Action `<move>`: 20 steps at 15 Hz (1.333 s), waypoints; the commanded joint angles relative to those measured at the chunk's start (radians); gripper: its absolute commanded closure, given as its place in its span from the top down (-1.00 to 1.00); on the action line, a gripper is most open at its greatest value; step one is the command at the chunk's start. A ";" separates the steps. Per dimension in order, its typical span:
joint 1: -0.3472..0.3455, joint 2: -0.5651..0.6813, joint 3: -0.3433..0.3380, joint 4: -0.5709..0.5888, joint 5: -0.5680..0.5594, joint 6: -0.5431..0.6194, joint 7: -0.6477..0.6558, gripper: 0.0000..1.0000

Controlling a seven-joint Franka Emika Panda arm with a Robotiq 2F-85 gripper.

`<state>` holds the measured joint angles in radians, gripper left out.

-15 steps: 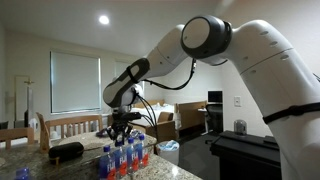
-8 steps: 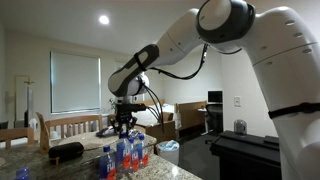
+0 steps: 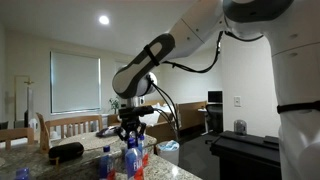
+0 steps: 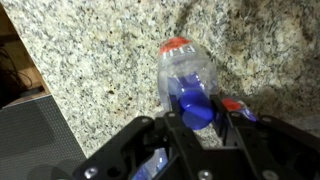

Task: Move the three bottles on the right forwards

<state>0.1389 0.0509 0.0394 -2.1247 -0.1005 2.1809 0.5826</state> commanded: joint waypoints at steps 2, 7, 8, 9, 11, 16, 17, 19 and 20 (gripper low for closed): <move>0.027 -0.065 0.061 -0.099 -0.079 0.041 0.178 -0.74; 0.045 -0.099 0.110 -0.136 -0.080 0.051 0.287 -0.74; 0.045 -0.106 0.115 -0.144 -0.080 0.050 0.302 -0.73; 0.044 -0.111 0.120 -0.149 -0.077 0.048 0.311 -0.73; 0.043 -0.123 0.128 -0.162 -0.077 0.048 0.322 -0.74; 0.037 -0.132 0.131 -0.203 -0.056 0.137 0.270 -0.73; 0.036 -0.129 0.130 -0.210 -0.049 0.158 0.260 -0.74; 0.034 -0.124 0.128 -0.225 -0.040 0.200 0.248 -0.73; 0.034 -0.121 0.128 -0.230 -0.034 0.211 0.238 -0.73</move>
<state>0.1855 -0.0488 0.1634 -2.3084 -0.1583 2.3342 0.8625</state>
